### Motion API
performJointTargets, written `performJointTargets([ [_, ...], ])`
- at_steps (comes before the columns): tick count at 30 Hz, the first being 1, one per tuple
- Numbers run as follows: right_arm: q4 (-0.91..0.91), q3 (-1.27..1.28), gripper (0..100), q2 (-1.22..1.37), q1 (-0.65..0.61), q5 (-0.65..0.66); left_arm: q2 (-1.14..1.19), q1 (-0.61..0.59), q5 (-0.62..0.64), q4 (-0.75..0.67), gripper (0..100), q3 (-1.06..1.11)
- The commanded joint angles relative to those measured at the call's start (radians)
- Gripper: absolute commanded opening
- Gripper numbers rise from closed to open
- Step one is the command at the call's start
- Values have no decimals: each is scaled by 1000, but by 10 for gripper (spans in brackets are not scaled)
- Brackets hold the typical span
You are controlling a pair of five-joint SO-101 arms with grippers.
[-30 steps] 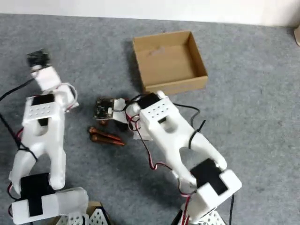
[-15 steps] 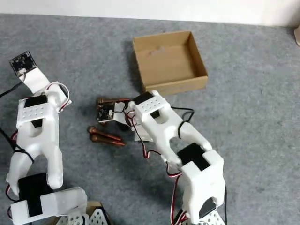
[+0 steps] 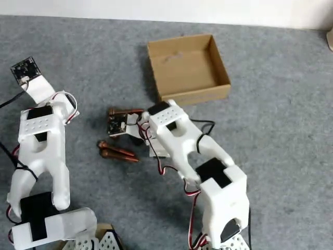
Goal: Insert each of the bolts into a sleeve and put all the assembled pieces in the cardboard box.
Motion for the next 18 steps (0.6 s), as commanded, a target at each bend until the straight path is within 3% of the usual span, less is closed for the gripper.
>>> performJointTargets([
  [1, 30, 7, 271, 5, 7, 14, -25, -10, 8, -18, 7, -5],
  [4, 30, 38, 170, 33, 8, 8, -25, -10, 8, -18, 7, -5],
  [12, 87, 41, 161, 58, 8, 12, -25, -10, 8, -18, 7, -5],
  [18, 145, 41, 94, 62, 4, 6, -25, -10, 8, -18, 7, -5],
])
